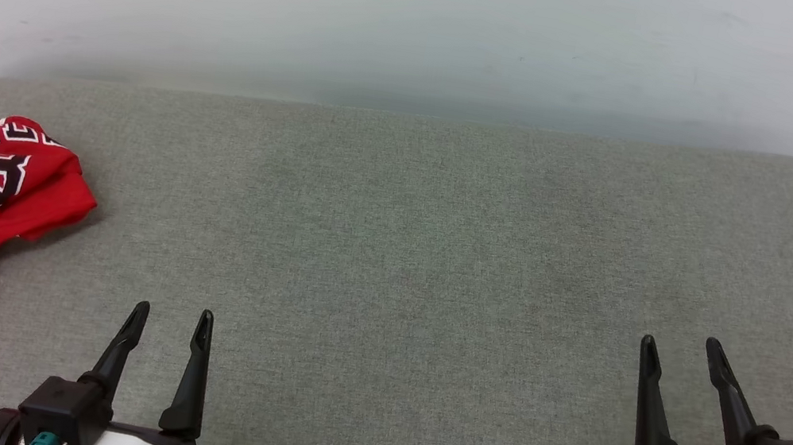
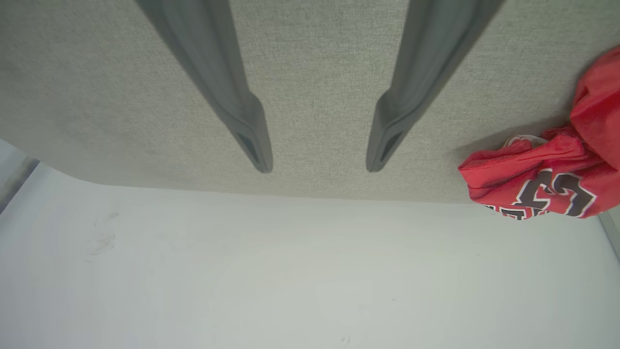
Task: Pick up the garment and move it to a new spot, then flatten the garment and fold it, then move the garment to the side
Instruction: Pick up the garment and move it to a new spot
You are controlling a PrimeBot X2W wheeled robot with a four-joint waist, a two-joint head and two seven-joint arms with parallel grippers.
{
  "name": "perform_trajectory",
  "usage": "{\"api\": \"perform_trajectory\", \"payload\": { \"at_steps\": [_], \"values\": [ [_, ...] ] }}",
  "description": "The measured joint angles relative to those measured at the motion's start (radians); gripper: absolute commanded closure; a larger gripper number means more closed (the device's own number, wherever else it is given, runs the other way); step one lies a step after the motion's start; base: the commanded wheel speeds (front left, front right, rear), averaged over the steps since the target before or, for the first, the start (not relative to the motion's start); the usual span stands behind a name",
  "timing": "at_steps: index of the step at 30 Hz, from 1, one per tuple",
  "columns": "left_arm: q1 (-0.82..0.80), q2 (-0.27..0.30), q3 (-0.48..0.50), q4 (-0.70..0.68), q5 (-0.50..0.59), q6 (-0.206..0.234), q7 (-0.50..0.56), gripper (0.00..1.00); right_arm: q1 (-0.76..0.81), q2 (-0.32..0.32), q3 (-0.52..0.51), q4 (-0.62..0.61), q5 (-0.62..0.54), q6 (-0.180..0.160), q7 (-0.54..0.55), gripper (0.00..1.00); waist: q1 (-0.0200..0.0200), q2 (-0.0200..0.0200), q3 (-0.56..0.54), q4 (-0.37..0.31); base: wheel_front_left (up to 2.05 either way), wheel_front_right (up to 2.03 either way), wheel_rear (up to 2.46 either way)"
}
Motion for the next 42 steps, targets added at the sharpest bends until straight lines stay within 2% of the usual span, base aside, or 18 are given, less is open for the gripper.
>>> {"api": "perform_trajectory", "payload": {
  "at_steps": [6,13,34,42],
  "values": [
    [0.0,-0.001,-0.002,-0.008,0.036,0.001,-0.01,0.0,0.0,0.0,0.006,-0.006,-0.031,0.0,-0.009,0.0,0.0,0.0,0.004,0.011,0.0,0.0,0.0],
    [-0.002,0.0,0.02,-0.012,0.033,0.009,-0.012,0.0,0.003,0.0,0.032,-0.015,-0.026,0.0,-0.01,0.0,0.0,0.0,0.004,0.062,0.0,0.0,0.0],
    [0.026,0.0,0.059,-0.037,0.046,-0.002,-0.012,0.0,0.023,0.0,0.117,-0.005,0.019,0.0,-0.01,0.0,0.0,0.0,-0.029,0.359,0.0,0.0,0.0],
    [0.041,0.0,0.057,-0.044,0.044,-0.005,-0.012,0.0,0.024,0.0,0.131,-0.004,0.046,0.0,-0.01,0.0,0.0,0.0,-0.037,0.437,0.0,0.0,0.0]
  ]
}}
